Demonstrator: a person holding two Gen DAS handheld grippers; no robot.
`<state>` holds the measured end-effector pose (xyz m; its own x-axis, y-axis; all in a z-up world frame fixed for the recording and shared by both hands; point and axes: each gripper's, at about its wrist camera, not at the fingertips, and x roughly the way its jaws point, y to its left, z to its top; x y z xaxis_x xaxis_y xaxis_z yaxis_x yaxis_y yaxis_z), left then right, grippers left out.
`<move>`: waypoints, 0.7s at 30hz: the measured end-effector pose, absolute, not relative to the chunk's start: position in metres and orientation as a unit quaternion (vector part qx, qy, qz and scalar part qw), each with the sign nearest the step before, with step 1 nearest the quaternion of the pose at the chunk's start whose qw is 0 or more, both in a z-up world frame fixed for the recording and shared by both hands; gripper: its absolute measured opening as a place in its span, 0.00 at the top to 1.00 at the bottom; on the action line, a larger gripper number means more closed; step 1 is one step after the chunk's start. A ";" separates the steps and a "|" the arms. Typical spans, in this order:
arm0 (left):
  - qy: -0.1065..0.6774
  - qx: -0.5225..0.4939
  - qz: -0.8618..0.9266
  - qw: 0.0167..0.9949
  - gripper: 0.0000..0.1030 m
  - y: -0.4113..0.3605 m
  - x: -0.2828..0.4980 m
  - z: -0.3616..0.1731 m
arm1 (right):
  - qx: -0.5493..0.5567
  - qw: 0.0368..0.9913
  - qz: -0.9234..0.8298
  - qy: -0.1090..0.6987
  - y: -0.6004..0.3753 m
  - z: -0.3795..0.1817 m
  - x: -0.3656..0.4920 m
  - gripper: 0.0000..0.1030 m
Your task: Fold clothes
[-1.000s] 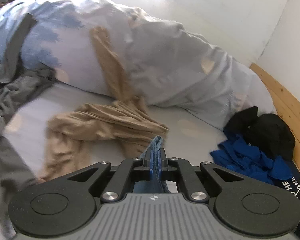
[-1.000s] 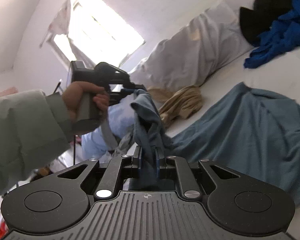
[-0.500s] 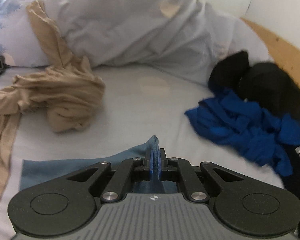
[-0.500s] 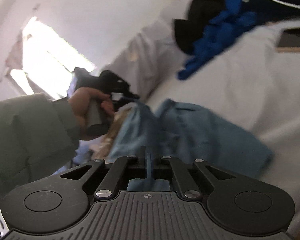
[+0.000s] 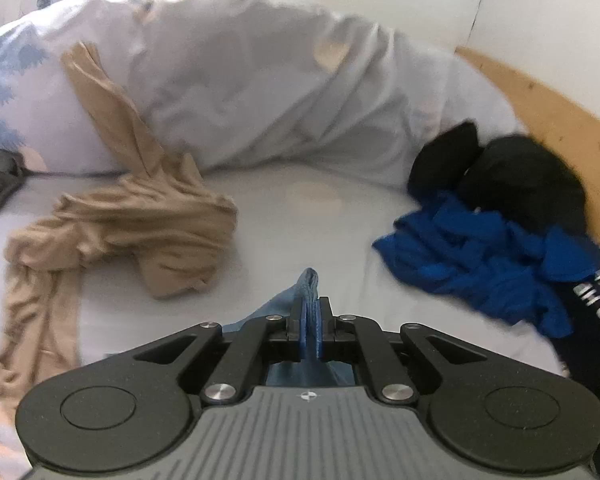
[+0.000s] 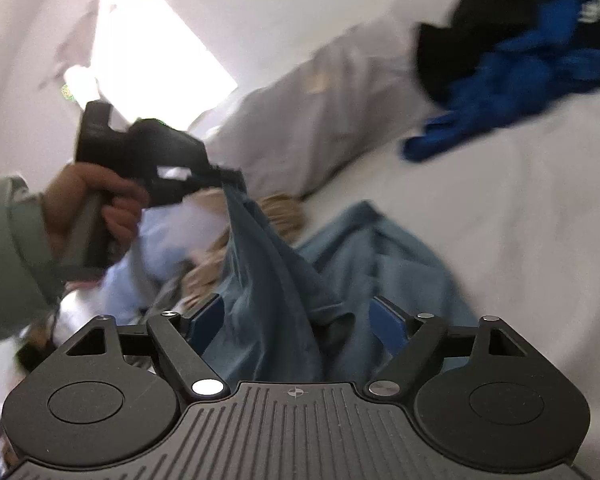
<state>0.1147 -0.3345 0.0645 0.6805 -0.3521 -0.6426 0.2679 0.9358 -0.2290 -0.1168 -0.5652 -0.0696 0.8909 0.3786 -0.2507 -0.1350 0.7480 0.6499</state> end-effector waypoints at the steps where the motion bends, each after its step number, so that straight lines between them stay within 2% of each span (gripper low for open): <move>1: 0.355 -0.066 -0.171 0.917 0.92 -0.325 0.108 0.073 | 0.321 0.914 0.160 0.187 -0.565 -0.068 -0.110 0.15; 4: 0.344 -0.090 -0.177 0.918 0.92 -0.298 0.094 0.093 | 0.287 0.919 0.196 0.188 -0.558 -0.059 -0.096 0.10; 11: 0.336 -0.108 -0.157 0.922 0.92 -0.260 0.090 0.107 | 0.207 0.906 0.288 0.233 -0.520 -0.057 -0.052 0.10; 17: 0.339 -0.116 -0.146 0.922 0.92 -0.242 0.089 0.106 | 0.235 0.884 0.310 0.259 -0.509 -0.059 -0.009 0.12; 18: 0.339 -0.118 -0.143 0.922 0.92 -0.240 0.089 0.105 | 0.240 0.877 0.324 0.260 -0.506 -0.059 -0.004 0.17; 19: 0.340 -0.119 -0.139 0.922 0.92 -0.237 0.089 0.105 | 0.243 0.871 0.336 0.264 -0.503 -0.060 0.000 0.50; 20: 0.342 -0.121 -0.136 0.922 0.92 -0.234 0.089 0.105 | 0.242 0.871 0.333 0.270 -0.500 -0.061 0.001 0.94; 21: 0.343 -0.125 -0.132 0.921 0.92 -0.232 0.090 0.106 | 0.240 0.872 0.329 0.272 -0.498 -0.061 0.000 0.96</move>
